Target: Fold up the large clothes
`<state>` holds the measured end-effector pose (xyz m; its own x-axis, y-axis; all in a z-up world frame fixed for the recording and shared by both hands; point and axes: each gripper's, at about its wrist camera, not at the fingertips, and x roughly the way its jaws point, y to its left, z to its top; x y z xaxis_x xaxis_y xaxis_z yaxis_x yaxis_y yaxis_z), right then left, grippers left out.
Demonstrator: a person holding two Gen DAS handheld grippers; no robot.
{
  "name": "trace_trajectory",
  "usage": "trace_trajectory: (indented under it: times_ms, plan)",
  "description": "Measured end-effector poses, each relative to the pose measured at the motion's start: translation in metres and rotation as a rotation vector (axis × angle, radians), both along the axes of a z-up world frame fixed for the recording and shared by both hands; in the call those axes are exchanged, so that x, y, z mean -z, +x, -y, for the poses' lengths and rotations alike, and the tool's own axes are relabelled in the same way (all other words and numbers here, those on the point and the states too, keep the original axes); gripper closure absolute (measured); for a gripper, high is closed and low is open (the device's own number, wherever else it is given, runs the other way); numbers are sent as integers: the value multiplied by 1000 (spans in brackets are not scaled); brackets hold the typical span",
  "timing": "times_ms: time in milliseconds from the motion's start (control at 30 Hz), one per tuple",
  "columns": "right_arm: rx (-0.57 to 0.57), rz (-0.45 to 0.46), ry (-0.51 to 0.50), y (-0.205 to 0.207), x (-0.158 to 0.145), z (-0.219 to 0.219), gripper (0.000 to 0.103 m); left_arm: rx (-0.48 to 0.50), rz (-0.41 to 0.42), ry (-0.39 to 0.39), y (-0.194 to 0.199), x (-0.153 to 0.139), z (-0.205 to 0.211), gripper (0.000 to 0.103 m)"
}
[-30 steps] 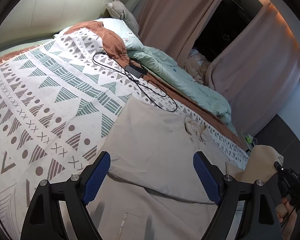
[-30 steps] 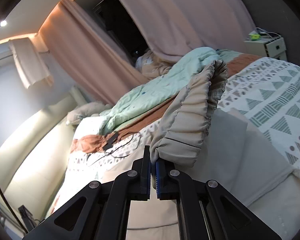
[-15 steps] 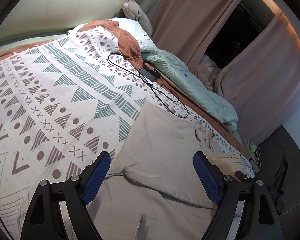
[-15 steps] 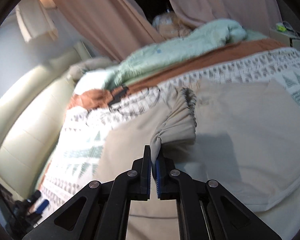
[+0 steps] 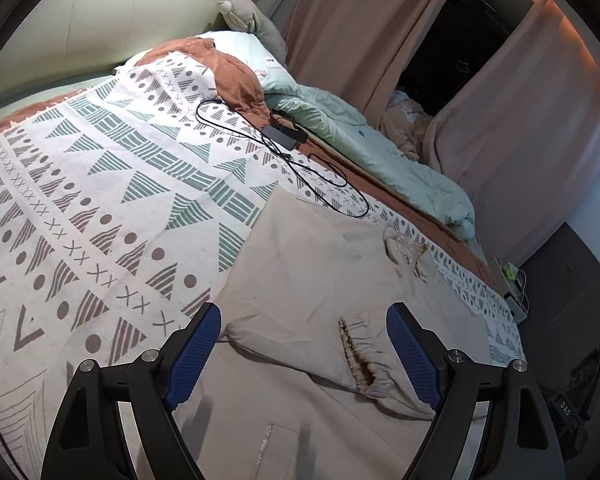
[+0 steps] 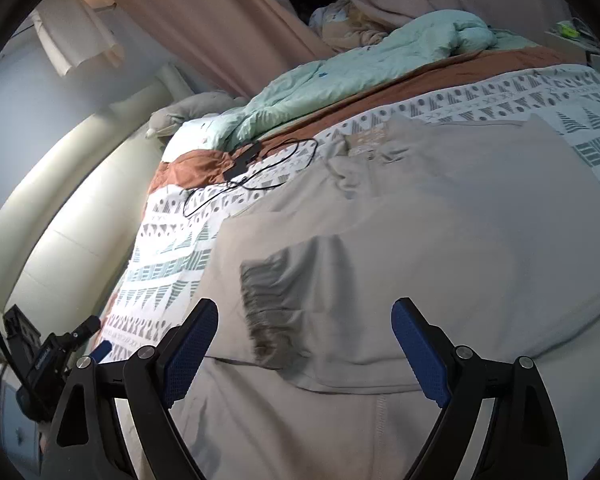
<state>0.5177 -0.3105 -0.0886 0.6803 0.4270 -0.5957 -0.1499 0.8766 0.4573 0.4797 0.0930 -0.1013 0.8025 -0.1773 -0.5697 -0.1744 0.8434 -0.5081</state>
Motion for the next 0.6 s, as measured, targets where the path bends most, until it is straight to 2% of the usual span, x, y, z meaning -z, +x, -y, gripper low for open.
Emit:
trace_trajectory:
  times_ms: [133,200,267,367,600]
  plan:
    - [142,-17,27,-19,9,62,15,51,-13,30,5,1,20,17]
    - [202,-27,76,-25,22,93,21,80,-19,45,9,1,31,17]
    - [260,-80,111,-27,41,125,30,107,-32,70,14,3,44,17]
    - [328,-124,105,-24,56,161,31,142,-63,114,25,8,64,17]
    - [469,-196,251,-29,81,229,31,198,-133,149,49,21,101,18]
